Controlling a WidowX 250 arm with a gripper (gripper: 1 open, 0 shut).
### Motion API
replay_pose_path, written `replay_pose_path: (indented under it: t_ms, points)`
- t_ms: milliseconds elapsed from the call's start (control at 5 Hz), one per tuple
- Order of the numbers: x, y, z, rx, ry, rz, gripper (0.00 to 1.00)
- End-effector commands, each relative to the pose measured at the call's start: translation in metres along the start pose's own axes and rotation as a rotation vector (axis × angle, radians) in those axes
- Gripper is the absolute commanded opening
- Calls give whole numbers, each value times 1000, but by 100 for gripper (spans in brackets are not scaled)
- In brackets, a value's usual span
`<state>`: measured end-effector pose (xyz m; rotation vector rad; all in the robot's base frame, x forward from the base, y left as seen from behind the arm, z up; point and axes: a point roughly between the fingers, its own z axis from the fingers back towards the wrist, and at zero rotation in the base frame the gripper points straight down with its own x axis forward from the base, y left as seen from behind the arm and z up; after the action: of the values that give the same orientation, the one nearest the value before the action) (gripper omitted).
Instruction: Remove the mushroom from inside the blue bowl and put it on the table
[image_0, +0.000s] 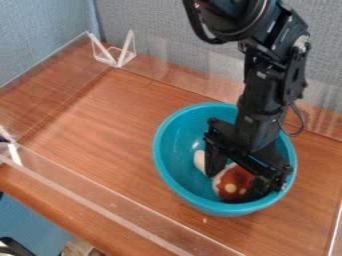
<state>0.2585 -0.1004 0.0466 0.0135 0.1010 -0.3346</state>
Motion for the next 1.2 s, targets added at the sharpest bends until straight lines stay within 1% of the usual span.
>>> replay_pose_path:
  t_ms: [0,200,400,600,1000]
  points:
    - [2,3,1,6,-20,10,100]
    - [3,6,-3,12,-17,16,100]
    - [3,10,-5,19,-15,22,0]
    - [3,14,-7,25,-13,29,0]
    - [2,21,-2,37,-14,51,0]
